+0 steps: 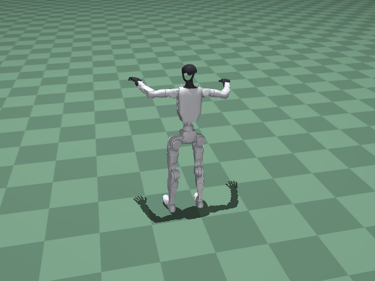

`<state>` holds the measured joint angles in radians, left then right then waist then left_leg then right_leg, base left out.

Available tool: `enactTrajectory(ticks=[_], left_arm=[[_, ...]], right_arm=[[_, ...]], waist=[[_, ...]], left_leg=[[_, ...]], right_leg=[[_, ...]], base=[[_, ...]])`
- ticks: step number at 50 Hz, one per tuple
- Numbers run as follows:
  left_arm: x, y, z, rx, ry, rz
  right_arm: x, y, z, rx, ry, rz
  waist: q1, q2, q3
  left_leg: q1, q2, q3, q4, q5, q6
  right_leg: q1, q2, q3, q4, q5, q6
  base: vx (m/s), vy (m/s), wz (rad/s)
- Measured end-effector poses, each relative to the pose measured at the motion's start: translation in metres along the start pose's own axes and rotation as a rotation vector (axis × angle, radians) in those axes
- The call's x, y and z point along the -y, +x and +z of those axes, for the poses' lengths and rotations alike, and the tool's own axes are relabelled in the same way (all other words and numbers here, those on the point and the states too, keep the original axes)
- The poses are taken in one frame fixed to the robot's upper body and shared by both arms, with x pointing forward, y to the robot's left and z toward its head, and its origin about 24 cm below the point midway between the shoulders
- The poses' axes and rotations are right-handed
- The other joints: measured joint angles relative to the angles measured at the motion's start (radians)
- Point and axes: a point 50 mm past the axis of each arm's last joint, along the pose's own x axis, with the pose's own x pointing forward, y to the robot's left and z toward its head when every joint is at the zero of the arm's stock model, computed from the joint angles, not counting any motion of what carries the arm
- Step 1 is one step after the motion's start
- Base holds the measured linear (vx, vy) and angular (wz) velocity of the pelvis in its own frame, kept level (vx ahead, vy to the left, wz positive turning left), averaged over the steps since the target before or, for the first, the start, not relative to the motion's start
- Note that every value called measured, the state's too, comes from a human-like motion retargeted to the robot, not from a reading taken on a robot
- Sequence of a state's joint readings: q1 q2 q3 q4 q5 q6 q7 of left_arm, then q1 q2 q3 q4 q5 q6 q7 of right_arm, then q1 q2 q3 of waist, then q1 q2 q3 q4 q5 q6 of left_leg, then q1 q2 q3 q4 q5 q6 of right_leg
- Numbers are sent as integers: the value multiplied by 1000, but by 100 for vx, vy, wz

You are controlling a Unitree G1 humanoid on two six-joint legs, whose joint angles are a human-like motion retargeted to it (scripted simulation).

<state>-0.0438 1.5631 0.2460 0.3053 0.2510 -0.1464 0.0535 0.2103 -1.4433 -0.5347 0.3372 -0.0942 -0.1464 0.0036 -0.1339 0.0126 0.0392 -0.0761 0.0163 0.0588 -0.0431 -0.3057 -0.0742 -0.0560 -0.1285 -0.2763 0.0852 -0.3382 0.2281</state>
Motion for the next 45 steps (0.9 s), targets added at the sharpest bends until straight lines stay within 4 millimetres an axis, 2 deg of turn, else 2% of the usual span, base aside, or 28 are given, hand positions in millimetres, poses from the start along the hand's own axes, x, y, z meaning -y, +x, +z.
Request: enactTrajectory(ticks=[3, 6, 10, 12, 14, 17, 20, 25, 30, 36, 39, 45], left_arm=[[-23, 1, 36, 165, -13, 92], [-31, -5, 64, 285, -16, 154], [-32, -15, 86, 375, 32, 182], [-27, -20, 90, 399, 68, 160], [-26, -24, 91, 397, 56, 164], [-22, -27, 92, 407, 61, 148], [-25, -29, 93, 404, 38, 166], [-22, -34, 95, 419, 3, 151], [-19, -37, 94, 419, -18, 124], [-19, -38, 89, 391, -38, 126], [-18, -39, 87, 387, -30, 111], [-22, -40, 80, 349, -34, 132]], right_arm=[[9, -5, 21, 99, 20, -26], [12, -11, 40, 191, 33, -46], [6, -19, 62, 297, 60, -37], [-2, -23, 72, 351, 82, -13], [-8, -27, 80, 381, 92, 4], [-18, -32, 89, 426, 124, 34], [-21, -34, 92, 433, 138, 45], [-20, -33, 94, 440, 168, 41], [-29, -37, 91, 421, 244, 57], [-30, -36, 90, 416, 250, 62], [-32, -36, 92, 428, 262, 71], [-35, -41, 93, 432, 290, 79]], waist=[[24, -17, 21], [54, -25, 46], [95, -41, 76], [100, -61, 84], [106, -79, 93], [83, -116, 99], [91, -131, 113], [97, -111, 131], [65, -106, 118], [79, -69, 99], [85, -68, 74], [102, -107, 37]], left_leg=[[-10, -1, 15, 19, 2, 1], [-16, 3, 41, 46, -18, 21], [-18, 17, 86, 90, -63, 34], [-39, 23, 117, 166, -106, 16], [-24, 18, 147, 136, -111, 42], [-50, 34, 216, 246, -141, 22], [-26, 35, 181, 260, -102, 58], [6, 54, 181, 254, -134, 51], [-3, 53, 177, 229, -110, 49], [4, 76, 209, 191, -114, 18], [-10, 90, 229, 239, -133, -1], [-23, 61, 233, 272, -145, 3]], right_leg=[[-12, -1, 19, 7, 8, -3], [-18, 1, 46, 6, 10, -14], [-24, 9, 88, 5, 3, -13], [-20, 2, 103, 5, 7, -8], [-35, -3, 116, 8, 18, 1], [-31, -25, 115, 10, 22, 3], [-43, -29, 137, 17, 29, -8], [-50, -4, 184, 27, 56, -13], [-55, -9, 149, 15, 45, -17], [-36, -43, -34, 55, 25, -39], [-15, -50, -16, 112, 40, -58], [15, -81, -16, 89, 7, -49]], base=[[-16, 6, -29], [-16, 6, -52], [-13, 4, -64], [-9, 4, -52], [-11, 5, -38], [-7, 7, -2], [-8, 11, -38], [-4, 16, -50], [-5, 13, 2], [-4, 11, -23], [1, 2, -17], [0, 0, 0]])
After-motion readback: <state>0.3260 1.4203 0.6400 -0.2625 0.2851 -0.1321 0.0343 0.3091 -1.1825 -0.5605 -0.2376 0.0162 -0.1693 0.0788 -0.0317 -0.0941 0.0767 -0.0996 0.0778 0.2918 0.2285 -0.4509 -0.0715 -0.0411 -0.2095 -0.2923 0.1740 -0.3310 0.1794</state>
